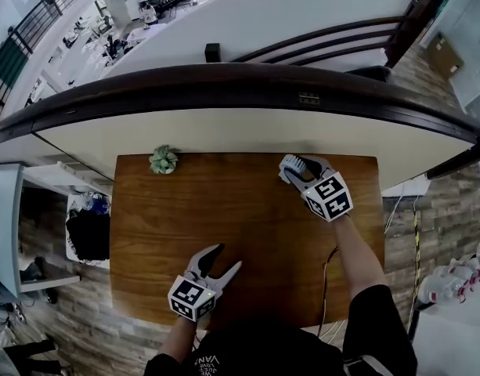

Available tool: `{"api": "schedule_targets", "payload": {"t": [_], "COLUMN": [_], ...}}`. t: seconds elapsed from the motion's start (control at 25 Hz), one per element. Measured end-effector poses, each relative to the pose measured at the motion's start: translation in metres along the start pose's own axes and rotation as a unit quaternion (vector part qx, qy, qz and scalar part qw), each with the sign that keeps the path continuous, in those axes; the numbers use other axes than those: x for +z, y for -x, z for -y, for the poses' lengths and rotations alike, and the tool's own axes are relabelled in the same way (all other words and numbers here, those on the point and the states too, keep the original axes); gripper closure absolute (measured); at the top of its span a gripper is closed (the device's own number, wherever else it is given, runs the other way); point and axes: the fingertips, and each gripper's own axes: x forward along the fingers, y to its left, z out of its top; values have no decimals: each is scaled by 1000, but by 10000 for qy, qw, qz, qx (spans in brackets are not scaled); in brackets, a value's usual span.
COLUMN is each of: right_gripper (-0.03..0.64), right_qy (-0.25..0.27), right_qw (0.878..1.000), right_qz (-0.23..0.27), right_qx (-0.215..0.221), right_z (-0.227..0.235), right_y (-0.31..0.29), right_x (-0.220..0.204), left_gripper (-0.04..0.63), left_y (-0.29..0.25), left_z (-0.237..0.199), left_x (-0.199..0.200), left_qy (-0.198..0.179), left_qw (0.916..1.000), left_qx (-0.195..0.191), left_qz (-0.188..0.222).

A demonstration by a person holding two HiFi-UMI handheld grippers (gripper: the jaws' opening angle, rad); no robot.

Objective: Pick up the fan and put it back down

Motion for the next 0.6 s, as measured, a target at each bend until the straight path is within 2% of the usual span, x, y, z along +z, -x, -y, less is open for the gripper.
{"api": "schedule_targets", "payload": {"t": [0.28,0.6], "right_gripper": [426,426], "right_qy": [145,432], "right_qw": [9993,9971], "right_qz": [66,47], "right_qx": [331,632], "right_z": [-5,-18], "right_y": [-45,-65], "right_x": [14,19], "left_gripper": [359,359], "left_y": [-4,-4], "left_z": [-29,-52], "left_x": [-16,-16], "left_qy": [173,220], "left_qw": [9997,9996], "left_qx": [-30,11], "left_qz": [-178,-168]}}
